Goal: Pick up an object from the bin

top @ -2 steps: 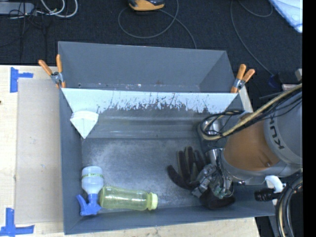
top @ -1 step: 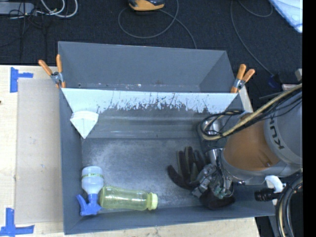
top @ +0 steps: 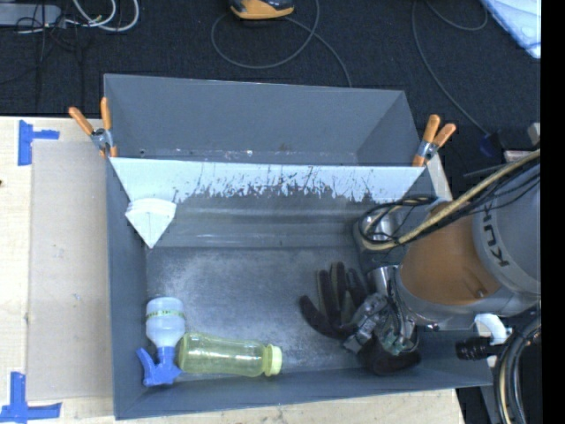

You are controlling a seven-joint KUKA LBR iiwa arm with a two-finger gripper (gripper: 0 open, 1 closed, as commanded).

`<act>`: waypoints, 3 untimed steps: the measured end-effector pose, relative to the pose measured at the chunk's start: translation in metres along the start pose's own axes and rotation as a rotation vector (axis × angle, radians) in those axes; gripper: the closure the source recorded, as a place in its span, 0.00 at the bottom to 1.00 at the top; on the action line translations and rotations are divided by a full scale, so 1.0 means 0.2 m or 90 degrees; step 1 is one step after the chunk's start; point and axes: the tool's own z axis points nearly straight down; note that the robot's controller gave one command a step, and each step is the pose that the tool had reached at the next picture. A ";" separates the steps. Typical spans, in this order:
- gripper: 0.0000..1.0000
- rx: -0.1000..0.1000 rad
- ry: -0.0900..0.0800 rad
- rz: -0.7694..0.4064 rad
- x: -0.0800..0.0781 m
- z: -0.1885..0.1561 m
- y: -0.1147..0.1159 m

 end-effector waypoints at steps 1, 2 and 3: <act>1.00 0.003 0.003 0.001 0.00 -0.06 -0.01; 1.00 0.002 0.002 0.001 0.00 -0.12 -0.01; 1.00 0.002 0.001 0.000 0.00 -0.17 -0.01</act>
Offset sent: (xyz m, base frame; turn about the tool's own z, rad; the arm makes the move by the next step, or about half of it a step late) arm 0.0001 0.0000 0.0459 0.0000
